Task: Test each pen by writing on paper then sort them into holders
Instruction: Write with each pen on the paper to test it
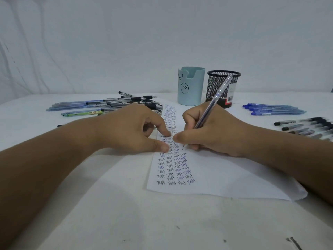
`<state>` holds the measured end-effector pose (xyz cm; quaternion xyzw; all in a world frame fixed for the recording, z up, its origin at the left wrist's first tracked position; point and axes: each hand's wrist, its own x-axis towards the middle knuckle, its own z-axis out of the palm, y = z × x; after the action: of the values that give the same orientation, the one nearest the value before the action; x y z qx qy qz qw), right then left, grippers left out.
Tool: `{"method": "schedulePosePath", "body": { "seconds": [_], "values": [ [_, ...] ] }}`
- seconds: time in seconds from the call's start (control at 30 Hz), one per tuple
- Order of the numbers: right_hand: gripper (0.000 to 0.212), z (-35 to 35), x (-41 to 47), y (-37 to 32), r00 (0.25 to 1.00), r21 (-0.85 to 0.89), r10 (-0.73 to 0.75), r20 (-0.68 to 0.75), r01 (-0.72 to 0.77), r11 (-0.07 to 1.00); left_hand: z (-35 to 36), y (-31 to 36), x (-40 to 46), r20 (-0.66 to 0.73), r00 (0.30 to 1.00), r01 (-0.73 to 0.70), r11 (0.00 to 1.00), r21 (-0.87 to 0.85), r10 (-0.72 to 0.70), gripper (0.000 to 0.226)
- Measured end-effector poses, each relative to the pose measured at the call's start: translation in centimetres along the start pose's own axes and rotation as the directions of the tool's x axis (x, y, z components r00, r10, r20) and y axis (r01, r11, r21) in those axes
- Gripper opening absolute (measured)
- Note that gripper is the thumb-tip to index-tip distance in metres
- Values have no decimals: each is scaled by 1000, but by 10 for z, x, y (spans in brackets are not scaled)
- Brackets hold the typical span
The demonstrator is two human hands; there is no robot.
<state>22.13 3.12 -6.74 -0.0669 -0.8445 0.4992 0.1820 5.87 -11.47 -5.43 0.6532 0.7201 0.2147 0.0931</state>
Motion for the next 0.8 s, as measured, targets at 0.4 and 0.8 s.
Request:
{"method": "schedulePosePath", "body": {
  "seconds": [0.4, 0.8],
  "values": [
    [37, 3, -2, -1, 1000, -164, 10, 25, -6, 986, 0, -2, 1, 22, 999, 26, 1000, -10, -25, 30],
    [38, 3, -2, -2, 1000, -169, 21, 18, -18, 985, 0, -3, 1, 28, 999, 25, 1000, -16, -24, 27]
  ]
}}
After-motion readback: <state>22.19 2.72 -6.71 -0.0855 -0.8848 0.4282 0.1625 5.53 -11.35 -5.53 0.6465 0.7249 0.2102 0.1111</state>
